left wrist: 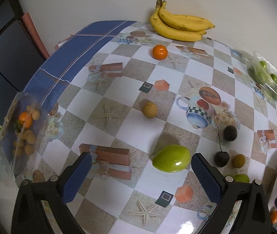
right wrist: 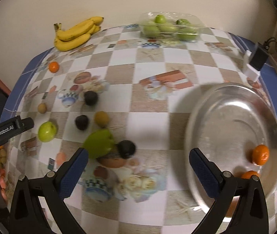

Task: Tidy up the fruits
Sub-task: 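Grasp the dark plum with the right gripper while the left gripper approaches the green mango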

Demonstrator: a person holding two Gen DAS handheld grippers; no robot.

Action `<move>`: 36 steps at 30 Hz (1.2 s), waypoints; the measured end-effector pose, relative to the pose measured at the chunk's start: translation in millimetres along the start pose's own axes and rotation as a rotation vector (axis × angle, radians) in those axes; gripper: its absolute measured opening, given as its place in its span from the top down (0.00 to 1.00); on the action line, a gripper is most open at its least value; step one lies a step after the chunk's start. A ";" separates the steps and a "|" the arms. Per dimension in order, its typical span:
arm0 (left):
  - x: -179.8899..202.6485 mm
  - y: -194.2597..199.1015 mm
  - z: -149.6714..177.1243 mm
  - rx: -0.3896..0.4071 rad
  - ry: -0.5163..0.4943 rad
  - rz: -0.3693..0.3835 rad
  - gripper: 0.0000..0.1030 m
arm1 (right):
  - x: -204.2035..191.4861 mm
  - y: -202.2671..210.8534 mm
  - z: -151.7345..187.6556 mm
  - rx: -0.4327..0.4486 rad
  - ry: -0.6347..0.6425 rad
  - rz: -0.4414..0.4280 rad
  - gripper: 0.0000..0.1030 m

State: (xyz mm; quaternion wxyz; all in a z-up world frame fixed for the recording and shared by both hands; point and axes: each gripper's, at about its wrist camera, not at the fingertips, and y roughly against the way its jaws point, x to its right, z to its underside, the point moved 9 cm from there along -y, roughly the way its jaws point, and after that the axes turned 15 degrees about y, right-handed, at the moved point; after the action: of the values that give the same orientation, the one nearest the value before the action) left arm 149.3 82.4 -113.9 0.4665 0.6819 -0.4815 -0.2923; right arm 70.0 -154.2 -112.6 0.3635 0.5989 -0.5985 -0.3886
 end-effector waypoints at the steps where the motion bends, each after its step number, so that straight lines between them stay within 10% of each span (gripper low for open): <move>1: -1.7 -0.7 -0.7 -0.001 0.004 0.000 0.00 | -4.2 -1.3 -1.4 0.000 -0.002 -0.014 0.00; 20: 12.1 -10.1 6.2 -0.021 -0.033 0.037 0.00 | -6.2 -17.7 0.0 -0.027 -0.016 -0.063 0.01; 36: 44.7 -14.3 30.7 -0.093 -0.109 0.084 0.00 | -1.6 -35.1 10.3 -0.077 -0.057 -0.133 0.46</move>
State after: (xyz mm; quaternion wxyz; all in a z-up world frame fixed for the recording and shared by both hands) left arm 145.0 31.5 -136.8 0.4827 0.6218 -0.5202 -0.3312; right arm 76.0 -151.6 -148.7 0.3426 0.6116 -0.5522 -0.4513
